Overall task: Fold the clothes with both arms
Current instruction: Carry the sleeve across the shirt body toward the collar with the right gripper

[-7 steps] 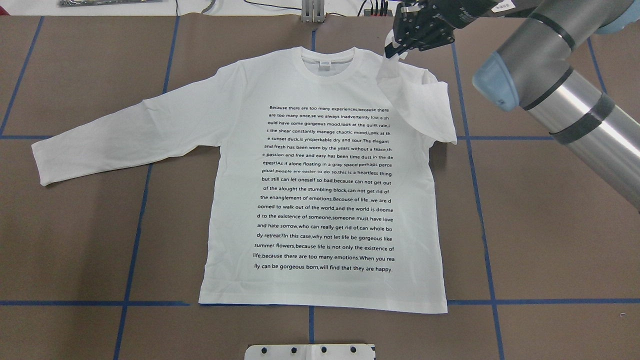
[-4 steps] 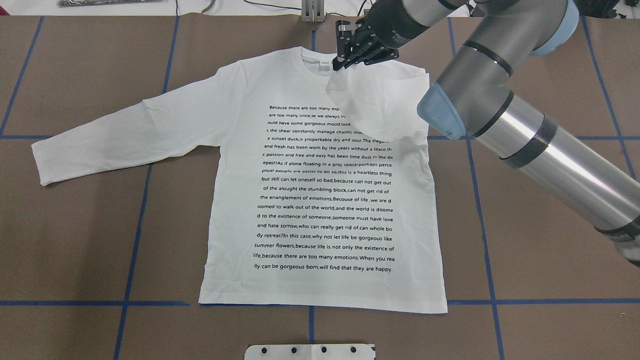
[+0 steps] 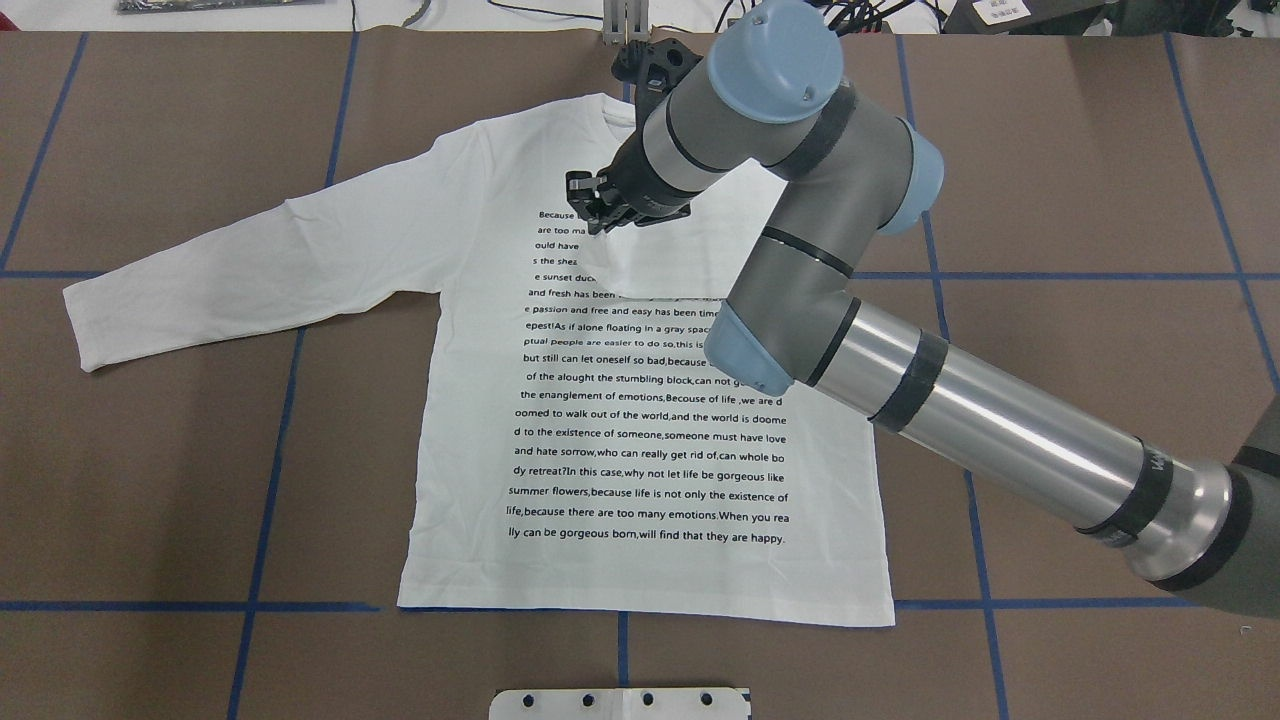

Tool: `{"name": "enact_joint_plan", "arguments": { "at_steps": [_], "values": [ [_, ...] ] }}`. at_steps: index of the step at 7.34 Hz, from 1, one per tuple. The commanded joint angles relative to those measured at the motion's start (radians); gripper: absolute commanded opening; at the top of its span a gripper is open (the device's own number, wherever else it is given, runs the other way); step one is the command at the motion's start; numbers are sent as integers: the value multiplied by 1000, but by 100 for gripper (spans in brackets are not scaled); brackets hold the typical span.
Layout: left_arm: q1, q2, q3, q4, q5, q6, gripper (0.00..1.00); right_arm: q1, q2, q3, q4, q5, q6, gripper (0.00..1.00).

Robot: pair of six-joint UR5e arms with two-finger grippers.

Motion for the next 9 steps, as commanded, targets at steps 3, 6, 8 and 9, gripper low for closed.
{"name": "enact_joint_plan", "arguments": {
  "at_steps": [3, 6, 8, 9],
  "values": [
    [0, -6, 2, 0, 0, -3, 100, -64, 191, -265, 3, -10, -6, 0],
    [0, -13, 7, 0, 0, -3, 100, -88, 218, -289, 6, -131, -8, 100],
    [2, -15, 2, 0, 0, -32, 100, -88, 231, -289, 3, -137, 1, 100],
    [32, -22, 1, -38, 2, -145, 100, -90, 229, -287, -6, -139, 18, 100]
  ]
}}
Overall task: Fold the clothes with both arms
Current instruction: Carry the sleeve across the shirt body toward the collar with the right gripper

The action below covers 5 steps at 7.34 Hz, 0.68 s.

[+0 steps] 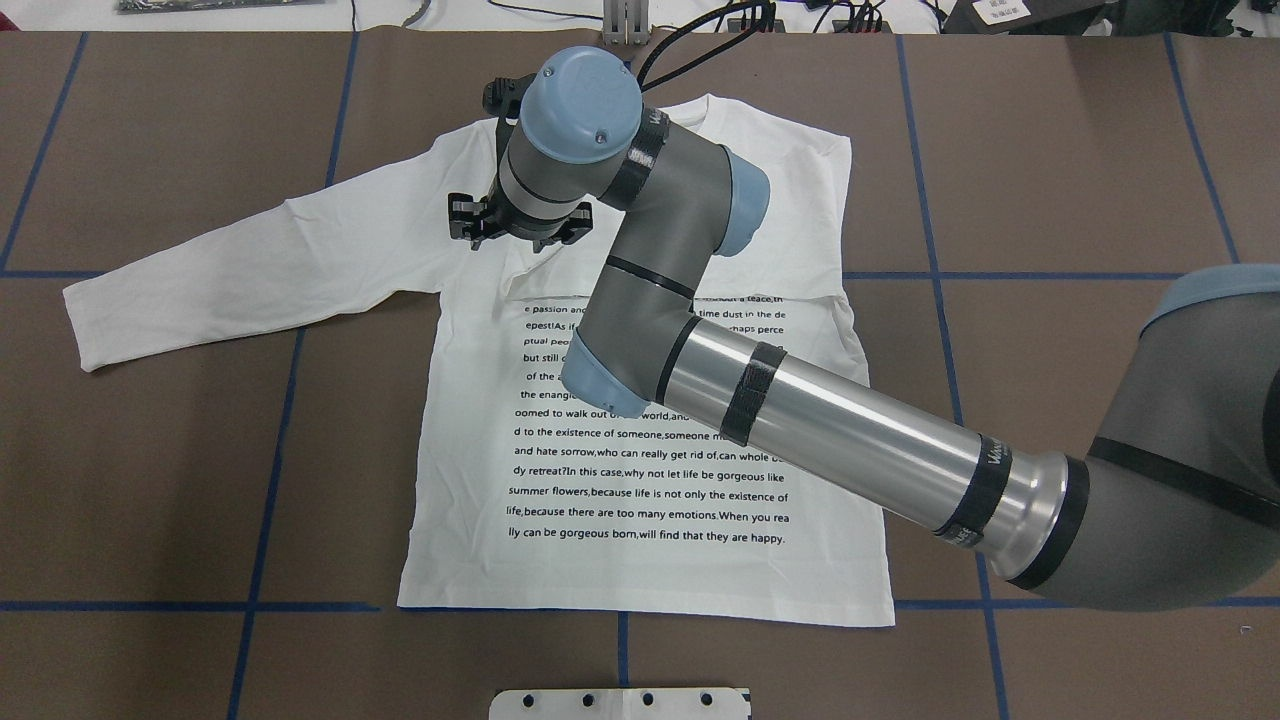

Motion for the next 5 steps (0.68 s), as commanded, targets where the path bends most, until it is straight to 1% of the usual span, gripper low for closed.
{"name": "enact_joint_plan", "arguments": {
  "at_steps": [1, 2, 3, 4, 5],
  "values": [
    [96, -3, -1, -124, 4, -229, 100, -8, -6, 1, -9, -5, 38, 100],
    [167, -5, -1, -186, 68, -345, 99, -11, -15, 1, -23, -17, 48, 100],
    [220, -6, 6, -217, 116, -426, 99, -2, -15, 4, -86, -23, 34, 100],
    [291, -6, 8, -287, 118, -553, 99, 27, -21, 30, -158, -20, 29, 100],
    [386, -2, 11, -373, 165, -737, 98, 55, -37, 92, -266, -5, -21, 100]
  ]
}}
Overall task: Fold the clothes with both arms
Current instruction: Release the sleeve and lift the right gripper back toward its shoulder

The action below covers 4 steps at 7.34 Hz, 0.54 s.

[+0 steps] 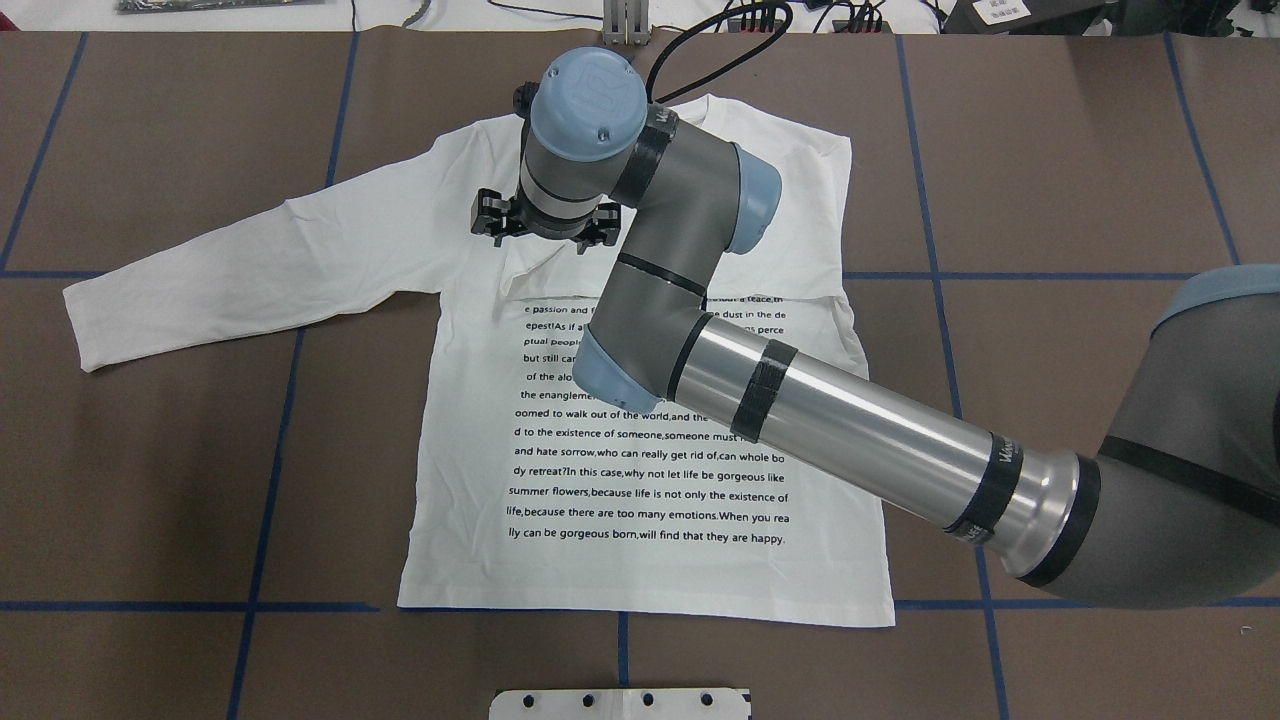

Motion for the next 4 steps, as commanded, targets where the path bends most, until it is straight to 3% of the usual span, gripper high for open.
{"name": "enact_joint_plan", "arguments": {
  "at_steps": [1, 4],
  "values": [
    [177, 6, 27, -155, 125, -311, 98, 61, -61, 144, -207, 42, -105, 100],
    [256, -27, 175, -272, 256, -384, 96, 212, -366, 468, -260, 232, -236, 100]
  ]
}}
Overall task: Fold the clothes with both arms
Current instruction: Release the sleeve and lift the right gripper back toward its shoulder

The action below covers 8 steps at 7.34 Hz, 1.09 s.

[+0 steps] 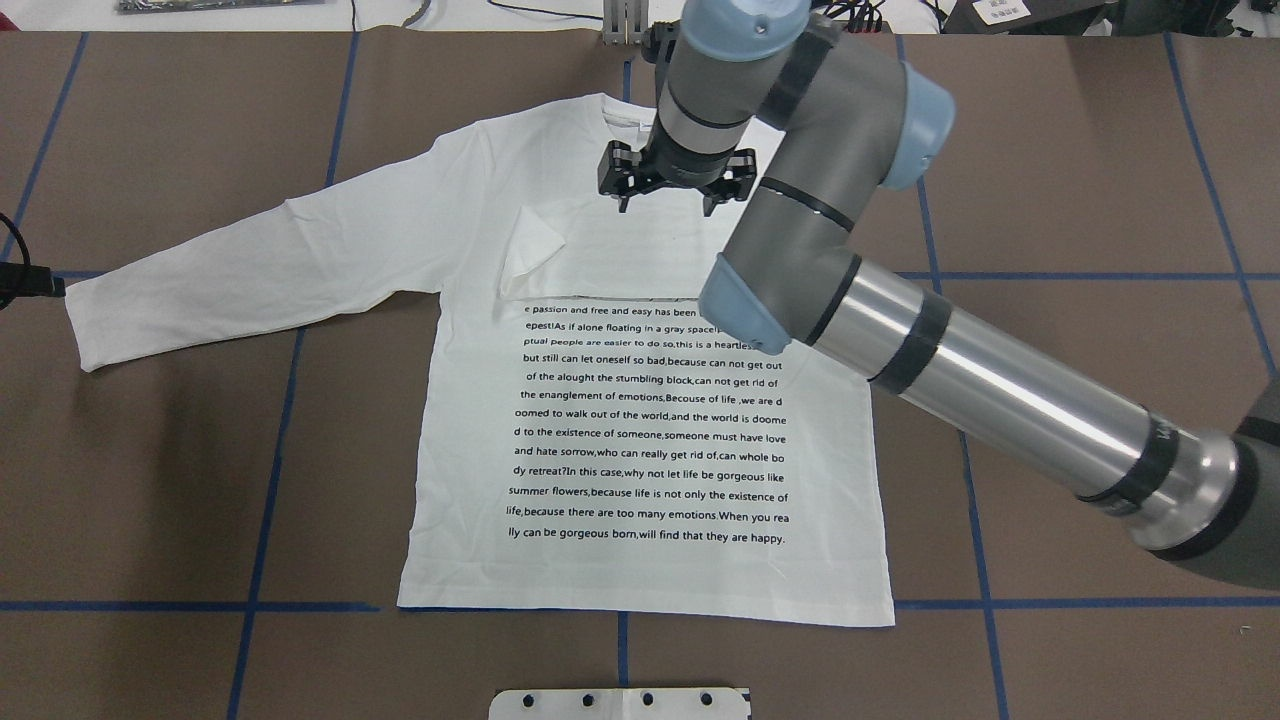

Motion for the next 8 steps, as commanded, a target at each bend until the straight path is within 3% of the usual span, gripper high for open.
{"name": "enact_joint_plan", "arguments": {
  "at_steps": [1, 3, 5, 8],
  "values": [
    [54, -43, 82, -29, 81, -31, 94, 106, -192, 193, -56, 114, -120, 100],
    [74, -91, 142, -29, 86, -33, 92, 129, -243, 258, -94, 132, -169, 100],
    [97, -93, 147, -27, 87, -31, 85, 131, -245, 260, -94, 130, -169, 100],
    [99, -91, 144, -27, 87, -34, 56, 131, -245, 260, -94, 130, -169, 100]
  ]
}}
